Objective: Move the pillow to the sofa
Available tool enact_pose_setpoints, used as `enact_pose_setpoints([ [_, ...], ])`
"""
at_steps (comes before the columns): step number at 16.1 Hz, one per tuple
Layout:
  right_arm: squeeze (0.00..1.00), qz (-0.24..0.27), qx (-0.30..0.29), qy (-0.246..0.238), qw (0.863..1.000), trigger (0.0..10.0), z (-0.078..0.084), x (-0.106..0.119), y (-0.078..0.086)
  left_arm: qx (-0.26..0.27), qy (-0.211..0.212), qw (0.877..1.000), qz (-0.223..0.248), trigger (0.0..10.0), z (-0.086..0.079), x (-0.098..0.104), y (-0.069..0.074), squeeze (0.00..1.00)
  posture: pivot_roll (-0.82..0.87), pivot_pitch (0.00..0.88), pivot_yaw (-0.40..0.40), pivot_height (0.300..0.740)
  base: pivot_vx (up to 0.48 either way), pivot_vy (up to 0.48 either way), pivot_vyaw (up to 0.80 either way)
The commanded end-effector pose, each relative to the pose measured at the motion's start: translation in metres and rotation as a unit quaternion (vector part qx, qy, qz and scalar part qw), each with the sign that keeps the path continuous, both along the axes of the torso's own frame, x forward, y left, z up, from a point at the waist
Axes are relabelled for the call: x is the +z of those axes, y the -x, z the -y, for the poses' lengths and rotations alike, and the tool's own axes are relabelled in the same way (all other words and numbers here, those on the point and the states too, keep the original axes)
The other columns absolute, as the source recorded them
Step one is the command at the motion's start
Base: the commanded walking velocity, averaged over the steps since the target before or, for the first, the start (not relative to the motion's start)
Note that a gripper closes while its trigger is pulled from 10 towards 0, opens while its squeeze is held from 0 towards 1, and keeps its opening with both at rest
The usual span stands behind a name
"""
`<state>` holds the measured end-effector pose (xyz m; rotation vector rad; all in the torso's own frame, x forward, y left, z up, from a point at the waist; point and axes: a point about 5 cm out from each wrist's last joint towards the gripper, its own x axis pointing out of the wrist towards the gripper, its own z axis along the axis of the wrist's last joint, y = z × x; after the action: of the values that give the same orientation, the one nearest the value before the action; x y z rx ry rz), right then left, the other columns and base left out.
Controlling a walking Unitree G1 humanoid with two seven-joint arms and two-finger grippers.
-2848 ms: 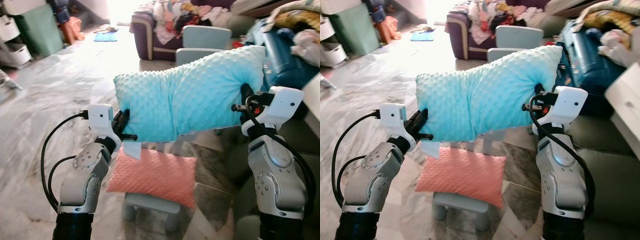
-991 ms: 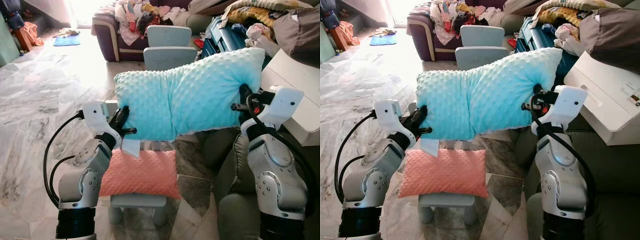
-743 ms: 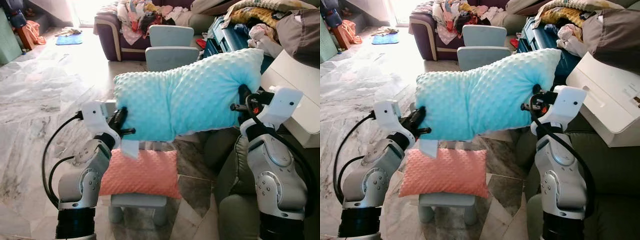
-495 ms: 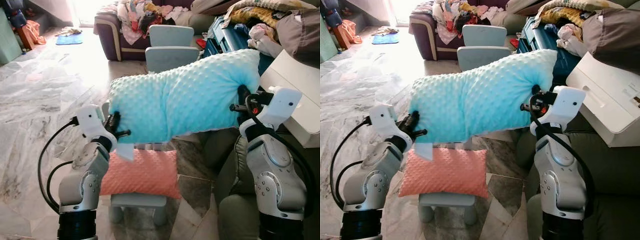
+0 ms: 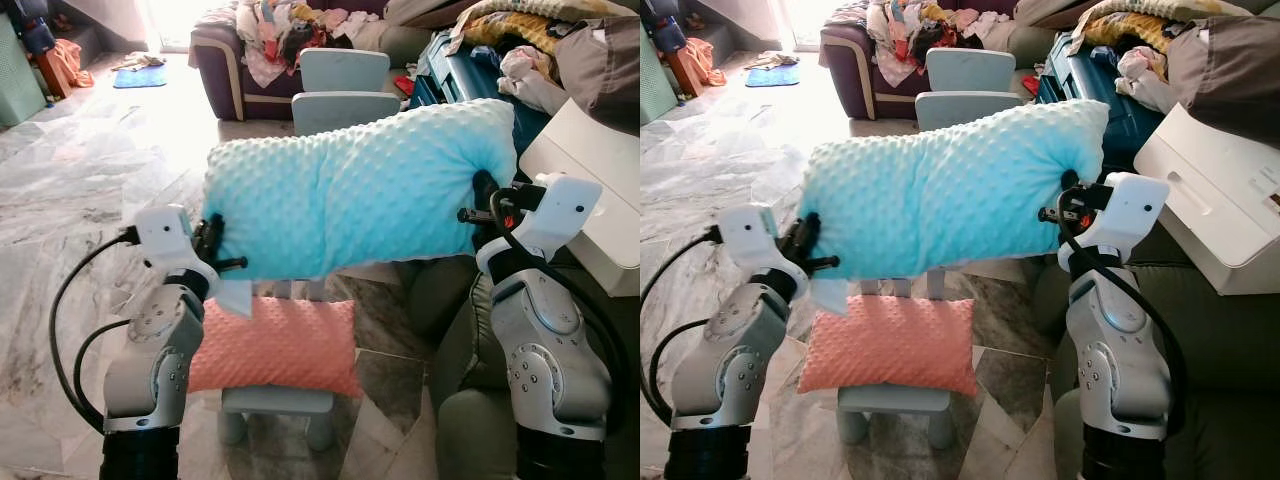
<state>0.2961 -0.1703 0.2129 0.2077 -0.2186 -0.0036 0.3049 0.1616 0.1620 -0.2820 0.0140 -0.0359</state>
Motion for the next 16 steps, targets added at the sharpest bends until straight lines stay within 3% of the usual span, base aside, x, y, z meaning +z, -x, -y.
enact_pose_setpoints([
  [1, 0.00, 0.015, -0.010, 0.001, 1.000, 0.0, 0.003, 0.006, 0.003, 0.000, -0.008, 1.000, 0.030, 10.0, -0.002, 0.011, 0.000, 0.00, -0.13, 0.070, -0.014, 0.740, 0.000, 0.000, 0.00],
  [3, 0.00, 0.018, -0.010, 0.011, 1.000, 0.0, 0.003, 0.007, 0.003, -0.001, -0.040, 0.999, 0.023, 10.0, -0.005, 0.016, -0.004, 0.00, -0.13, 0.067, -0.017, 0.740, 0.000, 0.000, 0.00],
  [5, 0.00, 0.018, -0.012, 0.022, 1.000, 0.0, 0.005, 0.005, 0.007, -0.015, -0.041, 0.999, 0.031, 10.0, -0.005, 0.022, -0.006, 0.00, -0.12, 0.068, -0.017, 0.740, 0.000, 0.000, 0.00],
  [7, 0.00, 0.011, -0.013, 0.055, 0.998, 0.0, 0.008, -0.004, 0.018, -0.026, -0.074, 0.996, 0.049, 10.0, -0.004, 0.028, -0.004, 0.00, -0.12, 0.070, -0.012, 0.740, 0.000, 0.000, 0.00],
  [10, 0.00, -0.014, -0.023, 0.056, 0.998, 0.0, 0.007, -0.023, 0.028, -0.030, -0.091, 0.994, 0.057, 10.0, -0.004, 0.023, 0.003, 0.00, -0.13, 0.073, -0.003, 0.740, 0.000, 0.000, 0.00],
  [12, 0.00, -0.041, -0.023, 0.056, 0.997, 0.0, 0.002, -0.043, 0.031, -0.030, -0.090, 0.995, 0.032, 10.0, -0.006, 0.007, 0.008, 0.00, -0.12, 0.072, -0.001, 0.740, 0.000, 0.000, 0.00],
  [16, 0.00, -0.099, -0.011, 0.063, 0.993, 0.0, 0.004, -0.081, 0.032, -0.005, -0.094, 0.994, -0.049, 10.0, -0.027, -0.047, 0.017, 0.00, -0.12, 0.067, -0.011, 0.740, 0.000, 0.000, 0.00],
])
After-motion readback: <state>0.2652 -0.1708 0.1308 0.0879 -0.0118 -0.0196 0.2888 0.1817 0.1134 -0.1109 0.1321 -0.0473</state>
